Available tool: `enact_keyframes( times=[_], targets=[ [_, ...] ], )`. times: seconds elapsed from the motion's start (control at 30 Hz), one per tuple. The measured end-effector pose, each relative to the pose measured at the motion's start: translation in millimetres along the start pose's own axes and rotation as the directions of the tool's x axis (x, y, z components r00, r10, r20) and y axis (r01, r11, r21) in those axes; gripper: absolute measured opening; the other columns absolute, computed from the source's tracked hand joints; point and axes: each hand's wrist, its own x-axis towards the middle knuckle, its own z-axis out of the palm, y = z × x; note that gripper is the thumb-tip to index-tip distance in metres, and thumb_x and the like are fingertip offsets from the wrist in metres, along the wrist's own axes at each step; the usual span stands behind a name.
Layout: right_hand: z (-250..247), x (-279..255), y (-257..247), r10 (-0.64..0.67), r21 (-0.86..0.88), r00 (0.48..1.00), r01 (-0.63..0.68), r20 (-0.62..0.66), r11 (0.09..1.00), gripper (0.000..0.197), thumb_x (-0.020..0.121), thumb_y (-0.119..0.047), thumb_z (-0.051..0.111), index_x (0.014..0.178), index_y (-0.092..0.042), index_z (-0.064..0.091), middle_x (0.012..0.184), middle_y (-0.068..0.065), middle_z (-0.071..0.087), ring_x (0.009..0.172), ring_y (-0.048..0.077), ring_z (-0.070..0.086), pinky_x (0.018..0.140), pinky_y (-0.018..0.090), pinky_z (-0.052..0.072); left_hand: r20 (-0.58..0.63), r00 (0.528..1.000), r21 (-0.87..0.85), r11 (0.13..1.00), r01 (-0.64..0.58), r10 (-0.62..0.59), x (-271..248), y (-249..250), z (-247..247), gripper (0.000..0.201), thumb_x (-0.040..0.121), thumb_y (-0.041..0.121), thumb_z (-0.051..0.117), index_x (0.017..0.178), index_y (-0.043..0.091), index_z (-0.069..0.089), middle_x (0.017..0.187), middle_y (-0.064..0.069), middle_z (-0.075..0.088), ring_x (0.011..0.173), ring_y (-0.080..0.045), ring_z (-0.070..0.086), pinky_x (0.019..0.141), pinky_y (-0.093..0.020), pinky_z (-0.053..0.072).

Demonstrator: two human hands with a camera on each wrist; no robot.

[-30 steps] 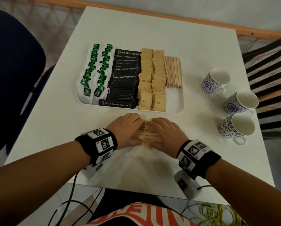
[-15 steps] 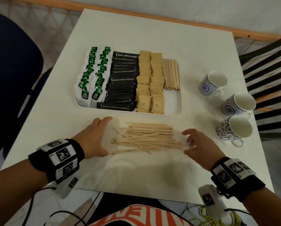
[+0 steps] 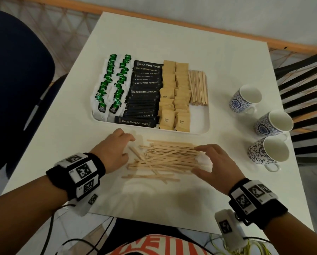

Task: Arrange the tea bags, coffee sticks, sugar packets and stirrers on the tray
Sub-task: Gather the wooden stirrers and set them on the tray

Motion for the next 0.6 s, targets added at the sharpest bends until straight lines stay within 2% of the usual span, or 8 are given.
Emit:
enact_keyframes(
  times=[0.03,0.1,0.2,0.27,0.37,0.47,0.53,0.6],
  targets=[
    [1.0,1.6,-1.5,-0.027,-0.027,0.999,0.028,0.041,0.999,0.078,0.068,-0.055,0.073,0.135,-0.031,0.041,0.138,-0.004,0.040,0.123,0.014,0.042,0.105,0.031,0.037,0.020,0.999,0.053,0.998,-0.028,0.027,1.1,-2.5,-1.0,0.048,0.085,0.015,0.058,0.132,0.023,0.047,0.120,0.004,0.037,0.106,-0.014,0.047,0.094,-0.031,0.044],
    [5.4,5.8,-8.1,-0.066,-0.085,0.988,0.079,0.142,0.993,0.102,0.059,-0.069,0.071,0.143,-0.033,0.026,0.153,0.000,0.020,0.140,0.019,0.021,0.114,0.034,0.021,0.059,0.996,0.135,0.988,-0.077,0.070,3.3,-5.8,-0.6,0.040,0.087,0.021,0.060,0.126,0.025,0.052,0.118,0.005,0.039,0.107,-0.013,0.045,0.093,-0.032,0.045],
    [14.1,13.6,-20.2,-0.100,-0.180,0.967,0.144,0.235,0.973,0.121,0.052,-0.081,0.064,0.147,-0.039,0.002,0.158,-0.005,-0.006,0.146,0.018,-0.006,0.117,0.038,0.001,0.050,0.995,0.192,0.977,-0.093,0.085,6.7,-2.9,-1.8,0.023,0.090,0.028,0.060,0.112,0.024,0.060,0.110,0.006,0.041,0.097,-0.011,0.045,0.086,-0.031,0.046],
    [20.3,19.7,-27.2,-0.108,-0.244,0.959,0.174,0.262,0.954,0.128,0.051,-0.084,0.063,0.147,-0.038,-0.007,0.158,-0.005,-0.014,0.145,0.020,-0.013,0.117,0.041,-0.005,0.053,0.995,0.206,0.975,-0.088,0.079,8.8,1.0,-1.7,0.017,0.091,0.033,0.059,0.104,0.022,0.063,0.106,0.005,0.043,0.096,-0.012,0.048,0.085,-0.032,0.047],
    [29.1,28.5,-34.4,-0.120,-0.330,0.955,0.209,0.271,0.921,0.131,0.051,-0.084,0.062,0.148,-0.034,-0.010,0.158,-0.002,-0.010,0.146,0.023,-0.009,0.117,0.043,-0.003,0.085,0.993,0.185,0.978,-0.091,0.076,9.5,7.2,2.7,0.016,0.090,0.037,0.061,0.096,0.022,0.065,0.101,0.006,0.045,0.094,-0.012,0.051,0.084,-0.031,0.047],
    [30.6,34.8,-40.0,-0.140,-0.334,0.967,0.206,0.211,0.920,0.124,0.055,-0.080,0.064,0.149,-0.030,0.002,0.155,-0.003,0.012,0.143,0.022,0.012,0.116,0.041,0.015,0.091,0.992,0.141,0.985,-0.097,0.085,7.9,10.5,7.4,0.018,0.088,0.041,0.061,0.093,0.024,0.064,0.097,0.009,0.045,0.090,-0.010,0.051,0.083,-0.031,0.047],
    [27.4,37.6,-43.2,-0.153,-0.315,0.971,0.206,0.184,0.926,0.113,0.062,-0.074,0.065,0.150,-0.028,0.010,0.148,-0.005,0.025,0.136,0.019,0.025,0.111,0.037,0.025,0.057,0.994,0.102,0.989,-0.103,0.098,8.0,12.1,9.5,0.021,0.086,0.040,0.061,0.101,0.025,0.062,0.101,0.010,0.043,0.097,-0.011,0.051,0.085,-0.030,0.046],
    [23.9,39.9,-46.4,-0.155,-0.334,0.967,0.217,0.203,0.917,0.103,0.069,-0.069,0.063,0.149,-0.026,0.014,0.144,-0.005,0.029,0.130,0.019,0.030,0.107,0.036,0.030,0.009,0.989,0.066,0.987,-0.149,0.149,9.8,16.4,13.0,0.043,0.079,0.047,0.064,0.115,0.025,0.053,0.111,0.011,0.040,0.105,-0.010,0.045,0.091,-0.030,0.044]
  ],
)
